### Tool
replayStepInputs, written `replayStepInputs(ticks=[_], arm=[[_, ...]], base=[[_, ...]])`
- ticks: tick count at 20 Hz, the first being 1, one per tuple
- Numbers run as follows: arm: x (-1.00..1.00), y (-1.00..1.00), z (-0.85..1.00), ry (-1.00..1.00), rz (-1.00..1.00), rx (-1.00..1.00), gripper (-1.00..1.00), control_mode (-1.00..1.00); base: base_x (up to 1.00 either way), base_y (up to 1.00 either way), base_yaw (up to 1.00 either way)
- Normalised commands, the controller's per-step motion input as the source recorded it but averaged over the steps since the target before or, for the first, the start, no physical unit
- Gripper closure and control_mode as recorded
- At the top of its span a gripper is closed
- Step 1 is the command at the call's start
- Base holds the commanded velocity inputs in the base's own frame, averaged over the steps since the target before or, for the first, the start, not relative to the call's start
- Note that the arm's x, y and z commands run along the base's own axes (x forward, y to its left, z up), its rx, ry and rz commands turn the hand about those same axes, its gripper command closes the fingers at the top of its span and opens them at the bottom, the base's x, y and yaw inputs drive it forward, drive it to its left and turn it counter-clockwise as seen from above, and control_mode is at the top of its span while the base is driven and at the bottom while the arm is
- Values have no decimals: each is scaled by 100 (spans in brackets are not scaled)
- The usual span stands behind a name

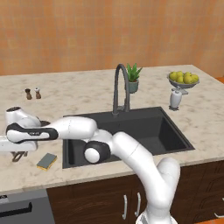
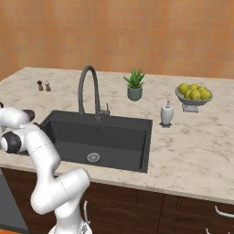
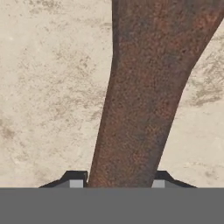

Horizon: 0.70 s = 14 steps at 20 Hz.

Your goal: Pick the pan and sponge and place them into the sink. Then turn on the water.

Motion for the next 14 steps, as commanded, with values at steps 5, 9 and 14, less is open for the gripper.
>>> replayStepInputs(ticks=[5,9,14], arm=[[-18,-40,1,-10,-3,8,100,-100],[-24,-69,0,-20,-6,5,100,-100],[-18,-76,2,-20,-7,20,100,-100]], base=[[0,0,0],[0,0,0],[0,0,0]])
